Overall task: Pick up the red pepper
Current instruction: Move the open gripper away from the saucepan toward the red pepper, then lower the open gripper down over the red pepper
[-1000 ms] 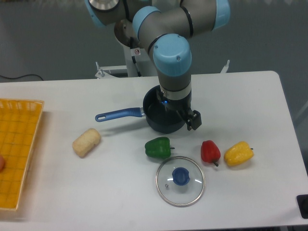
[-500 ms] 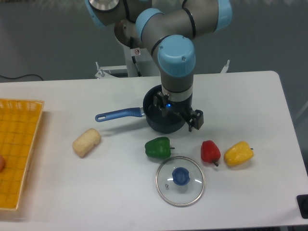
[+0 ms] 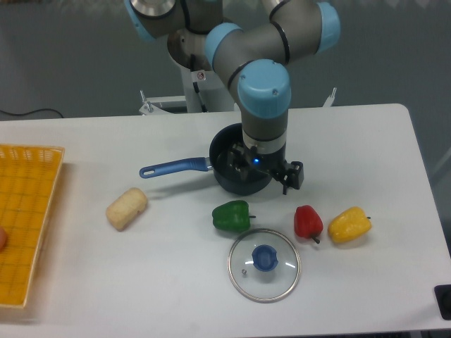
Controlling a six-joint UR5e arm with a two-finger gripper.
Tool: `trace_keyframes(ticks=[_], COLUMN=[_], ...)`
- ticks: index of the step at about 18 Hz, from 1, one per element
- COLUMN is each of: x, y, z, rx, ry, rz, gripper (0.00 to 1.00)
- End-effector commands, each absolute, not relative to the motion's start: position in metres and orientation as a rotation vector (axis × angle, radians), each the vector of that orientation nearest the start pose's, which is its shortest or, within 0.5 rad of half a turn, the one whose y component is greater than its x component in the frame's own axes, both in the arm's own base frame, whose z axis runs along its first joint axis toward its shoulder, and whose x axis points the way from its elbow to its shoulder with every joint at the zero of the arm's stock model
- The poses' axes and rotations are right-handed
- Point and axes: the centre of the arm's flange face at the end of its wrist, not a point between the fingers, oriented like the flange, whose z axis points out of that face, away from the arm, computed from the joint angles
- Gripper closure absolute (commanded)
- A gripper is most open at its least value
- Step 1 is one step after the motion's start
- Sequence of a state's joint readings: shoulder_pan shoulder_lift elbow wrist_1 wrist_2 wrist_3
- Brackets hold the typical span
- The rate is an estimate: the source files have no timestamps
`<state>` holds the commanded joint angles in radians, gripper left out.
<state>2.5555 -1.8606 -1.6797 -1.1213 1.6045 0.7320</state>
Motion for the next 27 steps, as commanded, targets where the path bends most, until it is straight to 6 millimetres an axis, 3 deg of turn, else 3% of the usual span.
trace_keyframes(ticks=[3,6,12,18,24,27], x=[-0.447,-0.468,-0.478,-0.491,-0.497,-0.508], y=[0.416,0.395,0.398,0.404,0.405,0.394], z=[0.301,0.300,0.309,0.304,0.285,0.283], rx=[-3.086,-3.056,-3.014,-2.952,-2.959,-2.941], ry=[-0.609,-0.697,-0.788,-0.900,-0.932,-0.971], rz=[0.075,0.081,0.100,0.136,0.131,0.130], gripper=[0.00,0.00,0.00,0.00,0.00,0.00])
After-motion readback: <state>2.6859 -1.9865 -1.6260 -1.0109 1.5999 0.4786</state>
